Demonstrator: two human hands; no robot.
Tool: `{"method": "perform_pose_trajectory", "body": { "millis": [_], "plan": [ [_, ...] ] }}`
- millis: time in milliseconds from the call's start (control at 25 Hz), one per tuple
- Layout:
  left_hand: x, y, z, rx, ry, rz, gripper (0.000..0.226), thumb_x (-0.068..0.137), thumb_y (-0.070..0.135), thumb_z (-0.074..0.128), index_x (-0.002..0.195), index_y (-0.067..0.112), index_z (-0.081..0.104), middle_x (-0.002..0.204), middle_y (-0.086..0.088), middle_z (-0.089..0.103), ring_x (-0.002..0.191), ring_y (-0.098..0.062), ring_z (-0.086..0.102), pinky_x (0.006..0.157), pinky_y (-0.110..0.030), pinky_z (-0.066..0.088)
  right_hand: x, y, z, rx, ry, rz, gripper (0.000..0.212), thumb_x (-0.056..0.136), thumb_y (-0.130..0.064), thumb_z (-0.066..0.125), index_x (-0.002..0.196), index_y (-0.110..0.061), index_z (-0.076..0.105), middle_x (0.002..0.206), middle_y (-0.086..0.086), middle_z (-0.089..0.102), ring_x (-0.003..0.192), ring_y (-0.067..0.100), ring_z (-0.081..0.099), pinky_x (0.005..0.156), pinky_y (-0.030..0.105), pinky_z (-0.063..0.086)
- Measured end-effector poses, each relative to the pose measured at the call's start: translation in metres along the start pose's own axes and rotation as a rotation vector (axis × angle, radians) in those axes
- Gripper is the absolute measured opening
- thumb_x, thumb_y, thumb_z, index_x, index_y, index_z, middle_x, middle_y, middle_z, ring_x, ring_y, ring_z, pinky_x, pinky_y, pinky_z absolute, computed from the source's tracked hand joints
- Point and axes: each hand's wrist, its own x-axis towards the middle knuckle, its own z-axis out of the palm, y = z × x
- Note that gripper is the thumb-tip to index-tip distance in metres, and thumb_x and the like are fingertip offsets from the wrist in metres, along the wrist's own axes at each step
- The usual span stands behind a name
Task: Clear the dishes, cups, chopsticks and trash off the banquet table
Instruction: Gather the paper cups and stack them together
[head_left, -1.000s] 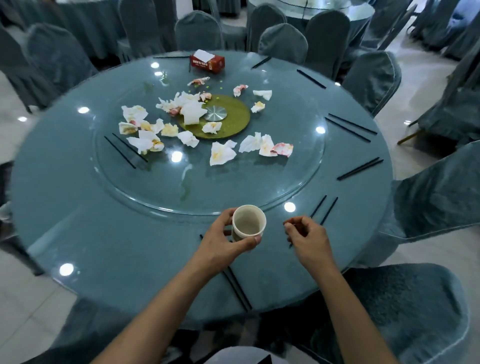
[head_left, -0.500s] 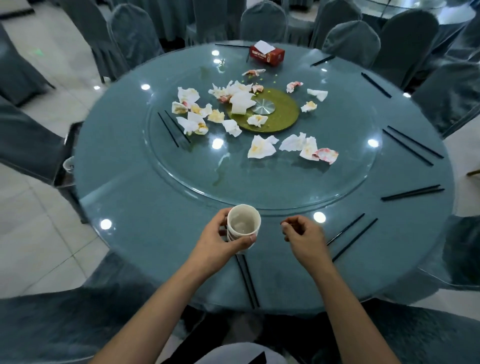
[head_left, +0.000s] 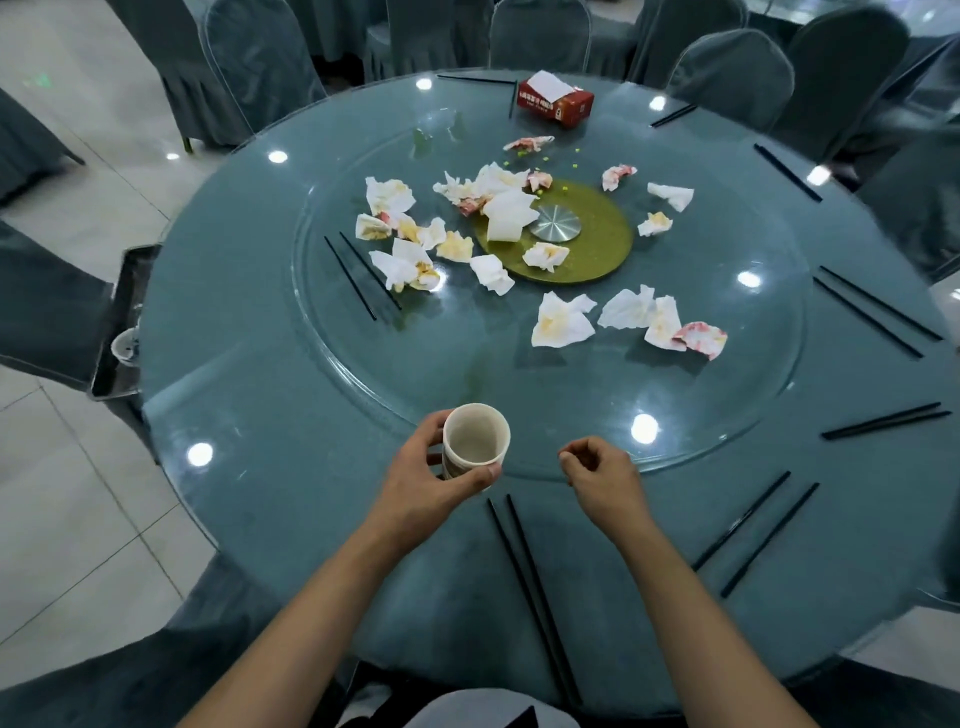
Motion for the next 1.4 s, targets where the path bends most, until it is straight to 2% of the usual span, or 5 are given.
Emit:
{"method": "perform_pose_trajectory", "body": {
  "millis": [360,720,1120,1280,1400],
  "plan": [
    [0.048,-0.006,-0.017,-0.019,0.029,-0.042,0.054,0.071,0.032,0.091,0.112,0.049,0.060,0.110,0.024,0.068,0.100,0.000,0.065,0.090,-0.032,0.057,0.050,0.014,0.032,-0.795,-0.274,-0.123,0.060,0.104,-0.036,0.046,0.160,-0.023,0.025,0.167,0.003,0.024,0.149,0.022,0.031,0.119,0.037,0.027],
    [0.075,0.001,-0.005,0.026,0.042,-0.063,0.057,0.066,0.048,0.087,0.115,0.051,0.058,0.115,0.023,0.067,0.103,0.000,0.064,0.087,-0.030,0.056,0.045,0.059,0.029,-0.832,-0.300,-0.083,0.065,0.104,-0.037,0.040,0.162,-0.030,0.011,0.169,-0.016,0.009,0.153,0.006,0.017,0.125,0.051,0.001],
    [0.095,0.009,0.007,0.040,-0.005,-0.057,0.059,0.065,0.050,0.087,0.116,0.051,0.058,0.114,0.025,0.066,0.103,0.002,0.063,0.088,-0.029,0.056,0.051,0.059,0.011,-0.779,-0.139,0.026,0.052,0.103,-0.031,0.042,0.154,-0.031,0.036,0.163,-0.015,0.031,0.148,0.004,0.031,0.125,0.047,0.011],
    [0.097,0.009,0.005,0.039,-0.009,-0.057,0.059,0.068,0.048,0.087,0.118,0.050,0.057,0.115,0.023,0.066,0.103,0.002,0.064,0.083,-0.023,0.054,0.068,0.051,0.004,-0.761,-0.007,0.080,0.018,0.098,-0.031,0.046,0.107,-0.025,0.061,0.119,-0.004,0.067,0.119,0.019,0.060,0.110,0.044,0.031],
    [0.102,0.007,0.002,0.033,0.000,-0.067,0.058,0.068,0.047,0.087,0.117,0.052,0.057,0.116,0.024,0.066,0.104,0.002,0.064,0.083,-0.023,0.054,0.076,0.046,0.005,-0.765,-0.003,0.066,0.032,0.099,-0.032,0.048,0.128,-0.024,0.058,0.133,-0.004,0.062,0.125,0.019,0.056,0.109,0.041,0.032]
  ]
}}
